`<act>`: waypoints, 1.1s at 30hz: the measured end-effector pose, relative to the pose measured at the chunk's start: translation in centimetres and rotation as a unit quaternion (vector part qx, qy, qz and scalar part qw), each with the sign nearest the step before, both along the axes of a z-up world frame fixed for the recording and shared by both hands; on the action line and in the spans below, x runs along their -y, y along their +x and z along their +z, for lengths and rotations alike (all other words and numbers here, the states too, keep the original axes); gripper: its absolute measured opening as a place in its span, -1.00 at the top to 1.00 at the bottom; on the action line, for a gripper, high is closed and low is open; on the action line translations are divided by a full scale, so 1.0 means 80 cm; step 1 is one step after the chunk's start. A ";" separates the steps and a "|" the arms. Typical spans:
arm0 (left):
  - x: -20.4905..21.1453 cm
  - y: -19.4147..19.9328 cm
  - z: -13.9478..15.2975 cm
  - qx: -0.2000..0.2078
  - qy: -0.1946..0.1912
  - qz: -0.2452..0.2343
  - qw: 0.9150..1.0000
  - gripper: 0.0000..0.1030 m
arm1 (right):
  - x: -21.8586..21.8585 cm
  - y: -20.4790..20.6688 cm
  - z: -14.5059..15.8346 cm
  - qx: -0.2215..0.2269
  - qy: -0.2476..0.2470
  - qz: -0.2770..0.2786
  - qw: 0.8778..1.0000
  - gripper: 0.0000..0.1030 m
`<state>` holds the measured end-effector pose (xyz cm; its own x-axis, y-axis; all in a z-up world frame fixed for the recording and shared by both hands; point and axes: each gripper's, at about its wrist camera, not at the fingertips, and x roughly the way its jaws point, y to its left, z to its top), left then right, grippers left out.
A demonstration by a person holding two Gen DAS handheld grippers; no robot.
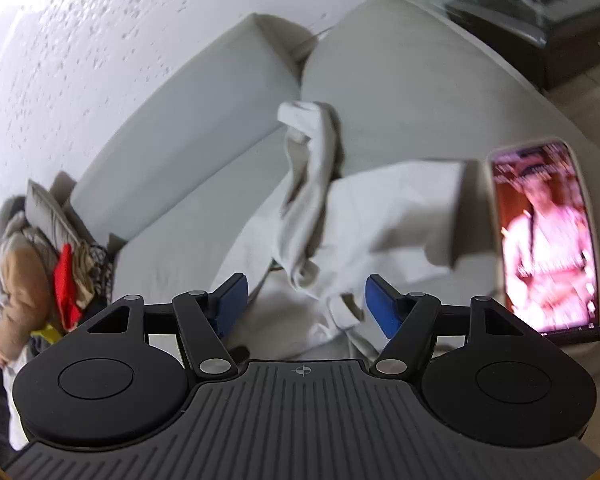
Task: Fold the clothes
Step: 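Grasp a shirt edge with the left gripper while the right gripper holds the shirt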
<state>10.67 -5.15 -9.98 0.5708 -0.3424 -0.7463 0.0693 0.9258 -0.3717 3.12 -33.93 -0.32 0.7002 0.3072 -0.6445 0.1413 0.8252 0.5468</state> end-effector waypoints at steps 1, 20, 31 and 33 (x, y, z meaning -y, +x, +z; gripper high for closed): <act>-0.004 0.004 -0.002 -0.004 -0.018 0.011 1.000 0.00 | 0.006 -0.003 -0.004 0.001 0.007 -0.004 1.000 -0.37; -0.189 -0.064 0.094 -0.013 -0.049 0.079 0.996 0.94 | 0.001 -0.004 -0.037 -0.038 -0.061 0.018 0.997 -0.34; -0.211 -0.096 0.036 0.009 -0.007 0.077 0.997 0.94 | -0.172 -0.010 -0.046 0.009 -0.089 0.249 0.964 -0.37; -0.215 -0.099 0.034 0.012 -0.015 0.088 0.996 0.94 | -0.208 -0.009 -0.053 0.033 -0.127 0.281 0.951 -0.56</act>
<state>2.75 12.01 -7.29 0.6419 -0.2568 -0.7225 -0.0841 0.9130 -0.3992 2.37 -17.32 -4.56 0.5132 0.4853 -0.7079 -0.3885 0.8668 0.3125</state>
